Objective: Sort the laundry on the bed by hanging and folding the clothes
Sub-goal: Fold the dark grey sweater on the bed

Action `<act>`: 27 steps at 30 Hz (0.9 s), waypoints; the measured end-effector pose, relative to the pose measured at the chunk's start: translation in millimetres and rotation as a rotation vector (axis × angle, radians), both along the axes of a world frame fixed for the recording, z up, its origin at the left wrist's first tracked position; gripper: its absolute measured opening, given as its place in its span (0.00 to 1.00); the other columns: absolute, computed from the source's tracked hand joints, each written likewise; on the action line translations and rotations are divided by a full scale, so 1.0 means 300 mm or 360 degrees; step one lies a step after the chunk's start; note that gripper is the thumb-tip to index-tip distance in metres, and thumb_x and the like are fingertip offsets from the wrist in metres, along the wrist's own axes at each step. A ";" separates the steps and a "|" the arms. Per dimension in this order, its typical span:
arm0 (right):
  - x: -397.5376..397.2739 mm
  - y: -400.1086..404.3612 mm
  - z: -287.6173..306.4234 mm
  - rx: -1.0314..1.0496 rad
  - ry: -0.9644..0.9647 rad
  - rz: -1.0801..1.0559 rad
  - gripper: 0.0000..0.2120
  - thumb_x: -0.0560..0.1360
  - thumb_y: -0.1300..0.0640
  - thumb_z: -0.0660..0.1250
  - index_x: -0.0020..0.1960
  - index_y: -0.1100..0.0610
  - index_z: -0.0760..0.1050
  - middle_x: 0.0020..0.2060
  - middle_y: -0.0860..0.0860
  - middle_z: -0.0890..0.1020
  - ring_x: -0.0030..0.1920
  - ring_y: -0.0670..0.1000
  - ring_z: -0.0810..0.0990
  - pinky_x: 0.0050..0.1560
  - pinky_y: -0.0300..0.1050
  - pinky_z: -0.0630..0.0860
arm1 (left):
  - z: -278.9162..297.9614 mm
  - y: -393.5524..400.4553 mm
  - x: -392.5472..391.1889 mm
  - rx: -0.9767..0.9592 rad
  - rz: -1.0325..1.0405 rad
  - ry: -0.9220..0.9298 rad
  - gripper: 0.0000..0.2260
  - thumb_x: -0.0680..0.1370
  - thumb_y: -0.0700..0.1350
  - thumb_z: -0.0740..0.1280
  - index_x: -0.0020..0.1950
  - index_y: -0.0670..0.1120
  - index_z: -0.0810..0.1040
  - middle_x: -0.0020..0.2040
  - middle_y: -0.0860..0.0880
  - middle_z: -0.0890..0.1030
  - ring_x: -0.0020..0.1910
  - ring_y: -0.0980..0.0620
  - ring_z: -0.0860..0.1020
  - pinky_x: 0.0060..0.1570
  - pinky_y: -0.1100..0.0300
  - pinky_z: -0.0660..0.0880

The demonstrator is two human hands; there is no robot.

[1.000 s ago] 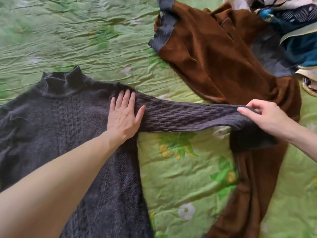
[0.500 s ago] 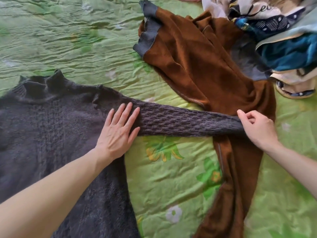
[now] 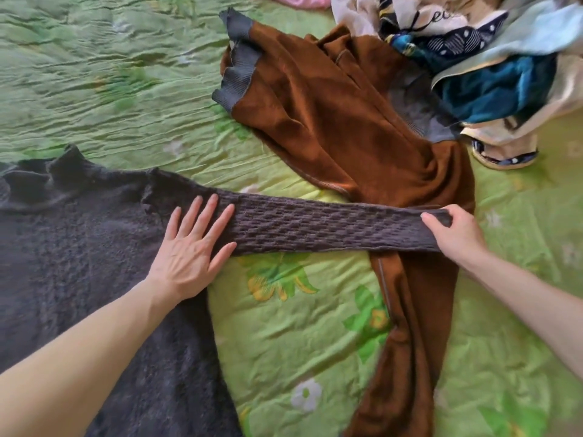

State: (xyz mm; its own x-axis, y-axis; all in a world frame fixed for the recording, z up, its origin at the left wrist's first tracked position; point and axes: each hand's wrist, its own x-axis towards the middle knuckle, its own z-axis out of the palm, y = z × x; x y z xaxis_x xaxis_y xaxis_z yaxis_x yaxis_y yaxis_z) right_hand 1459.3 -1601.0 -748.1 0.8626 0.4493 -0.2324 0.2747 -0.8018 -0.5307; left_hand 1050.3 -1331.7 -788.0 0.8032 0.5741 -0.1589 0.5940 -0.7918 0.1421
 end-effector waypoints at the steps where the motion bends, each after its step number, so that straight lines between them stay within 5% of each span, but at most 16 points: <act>1: -0.007 -0.003 -0.014 -0.0020 0.0042 -0.0028 0.10 0.80 0.50 0.71 0.52 0.57 0.77 0.47 0.55 0.81 0.48 0.55 0.78 0.49 0.45 0.69 | 0.002 0.008 -0.019 0.0045 -0.0040 -0.0011 0.32 0.84 0.66 0.44 0.86 0.57 0.47 0.86 0.47 0.51 0.85 0.44 0.48 0.82 0.39 0.48; 6: -0.049 0.005 -0.055 0.0209 0.0178 -0.0489 0.14 0.77 0.43 0.72 0.51 0.54 0.79 0.48 0.52 0.82 0.48 0.54 0.79 0.50 0.45 0.70 | 0.020 0.033 -0.114 0.0059 0.0142 -0.0007 0.33 0.84 0.62 0.49 0.86 0.50 0.53 0.86 0.45 0.52 0.85 0.43 0.50 0.82 0.41 0.53; 14: -0.226 0.078 0.014 0.0407 -0.0018 -0.0589 0.11 0.80 0.46 0.68 0.49 0.54 0.78 0.50 0.60 0.84 0.51 0.61 0.82 0.53 0.55 0.78 | 0.056 -0.038 -0.132 -0.0142 0.0231 0.0137 0.35 0.83 0.66 0.40 0.87 0.51 0.47 0.86 0.49 0.46 0.85 0.48 0.44 0.83 0.49 0.45; 17: -0.372 0.174 0.086 0.0560 0.0019 -0.0371 0.09 0.81 0.47 0.67 0.52 0.52 0.79 0.52 0.58 0.85 0.53 0.58 0.83 0.59 0.58 0.80 | 0.063 -0.073 -0.176 -0.0232 0.0170 0.0064 0.36 0.82 0.68 0.39 0.87 0.51 0.48 0.86 0.51 0.47 0.85 0.50 0.43 0.84 0.51 0.45; 21: -0.654 0.342 0.179 0.0582 -0.0035 0.0263 0.07 0.83 0.50 0.67 0.53 0.53 0.80 0.47 0.50 0.84 0.49 0.53 0.82 0.51 0.44 0.74 | 0.103 -0.096 -0.255 -0.0347 0.0138 -0.0124 0.33 0.85 0.65 0.45 0.86 0.49 0.51 0.86 0.51 0.53 0.85 0.53 0.49 0.83 0.52 0.51; 24: -0.904 0.484 0.223 0.0641 0.0031 0.0490 0.09 0.82 0.54 0.70 0.52 0.60 0.82 0.45 0.55 0.86 0.46 0.53 0.82 0.51 0.47 0.74 | 0.148 -0.114 -0.330 -0.0464 0.0083 -0.0347 0.29 0.87 0.59 0.52 0.86 0.49 0.55 0.84 0.51 0.61 0.83 0.52 0.59 0.82 0.59 0.54; 27: -1.132 0.602 0.249 0.0702 0.0114 0.0693 0.09 0.81 0.56 0.71 0.47 0.62 0.81 0.40 0.57 0.85 0.41 0.54 0.80 0.48 0.50 0.75 | 0.194 -0.098 -0.369 -0.0838 0.0552 -0.0675 0.22 0.88 0.56 0.54 0.79 0.50 0.70 0.75 0.52 0.76 0.73 0.54 0.73 0.76 0.59 0.66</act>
